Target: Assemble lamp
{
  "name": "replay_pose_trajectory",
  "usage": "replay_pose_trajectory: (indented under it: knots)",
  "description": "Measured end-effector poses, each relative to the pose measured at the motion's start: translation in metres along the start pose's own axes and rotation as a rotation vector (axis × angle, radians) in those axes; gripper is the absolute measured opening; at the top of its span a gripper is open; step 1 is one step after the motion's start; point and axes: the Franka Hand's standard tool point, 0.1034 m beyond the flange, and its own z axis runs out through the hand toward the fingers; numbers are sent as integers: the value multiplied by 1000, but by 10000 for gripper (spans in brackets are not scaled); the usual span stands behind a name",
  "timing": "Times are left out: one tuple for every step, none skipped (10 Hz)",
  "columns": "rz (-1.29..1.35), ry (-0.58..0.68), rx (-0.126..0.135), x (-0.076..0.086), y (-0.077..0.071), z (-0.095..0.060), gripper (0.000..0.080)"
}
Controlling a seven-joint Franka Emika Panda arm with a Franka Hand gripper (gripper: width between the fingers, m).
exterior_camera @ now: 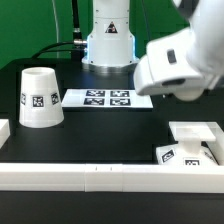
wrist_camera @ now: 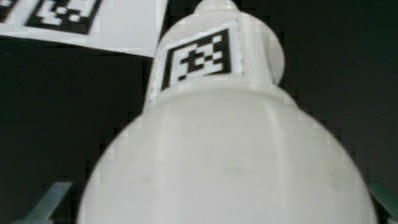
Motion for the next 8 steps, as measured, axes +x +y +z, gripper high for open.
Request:
replay_pose_trajectory:
  knots:
    - [3, 18, 1, 2, 1, -3, 576]
    - [2, 26, 0, 4, 0, -3, 576]
    - [2, 68, -1, 9, 0, -6, 576]
    - [4, 185, -5, 18, 0, -13, 576]
    - [-12, 254, -12, 15, 2, -16, 576]
    - [-39, 301, -16, 10, 9, -30, 576]
    - [-55, 389, -24, 8, 16, -57, 576]
    - [-55, 443, -29, 3, 17, -70, 576]
